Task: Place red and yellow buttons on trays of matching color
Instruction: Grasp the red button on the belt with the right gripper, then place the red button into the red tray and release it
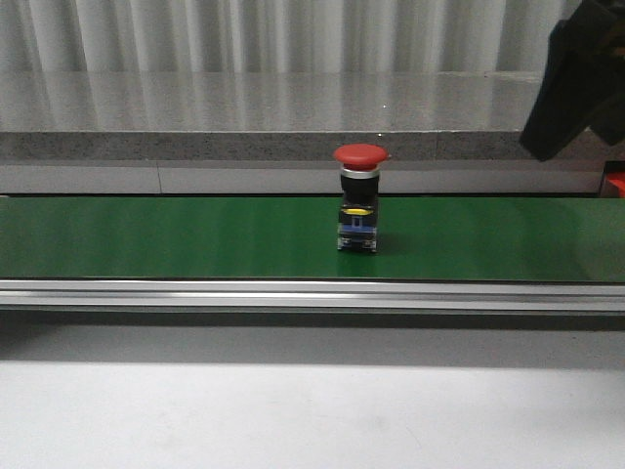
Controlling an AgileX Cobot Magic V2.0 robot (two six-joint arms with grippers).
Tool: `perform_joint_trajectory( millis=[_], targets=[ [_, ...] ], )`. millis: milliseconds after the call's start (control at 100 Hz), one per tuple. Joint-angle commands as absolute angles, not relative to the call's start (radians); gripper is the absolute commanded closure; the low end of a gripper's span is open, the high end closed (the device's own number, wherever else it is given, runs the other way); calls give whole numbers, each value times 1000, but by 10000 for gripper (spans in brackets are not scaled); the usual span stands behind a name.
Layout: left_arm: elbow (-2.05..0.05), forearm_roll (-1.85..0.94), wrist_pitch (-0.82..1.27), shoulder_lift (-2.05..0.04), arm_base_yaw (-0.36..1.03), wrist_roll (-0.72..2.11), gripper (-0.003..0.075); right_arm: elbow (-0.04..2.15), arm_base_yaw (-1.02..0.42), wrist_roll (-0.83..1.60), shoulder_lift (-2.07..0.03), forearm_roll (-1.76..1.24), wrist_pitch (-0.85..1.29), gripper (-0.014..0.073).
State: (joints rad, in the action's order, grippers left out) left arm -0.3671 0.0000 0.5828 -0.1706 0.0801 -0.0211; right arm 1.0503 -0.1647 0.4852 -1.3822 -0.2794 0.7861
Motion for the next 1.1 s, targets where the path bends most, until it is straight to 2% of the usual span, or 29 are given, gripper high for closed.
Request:
perform_joint_trajectory(
  millis=[0,300,630,690,730,880,930,1090],
  targets=[
    [-395,-10,503,-180,84,-32,741,1080,-211,505,-1378,-293,762,-22],
    [-395,-10,503,-180,84,-32,741,1115,-335,524,-1475,-294,724,-22],
    [-395,-10,503,-180,84,-32,741,1286,-362,524,-1618,-301,735,-12],
    [-395,-10,503,-180,84,-32,741,1295,-362,524,-1642,-296,740,32],
    [-395,-10,503,-180,84,-32,741,1299,-362,524,-1656,-293,746,95],
    [-395,-10,503,-180,84,-32,741,1316,-362,524,-1672,-263,815,446],
    [-395,-10,503,-178,84,-32,741,1340,-355,523,-1667,-232,854,517],
    [-395,-10,503,-178,84,-32,741,1482,-266,442,-1643,-146,957,534]
  ],
)
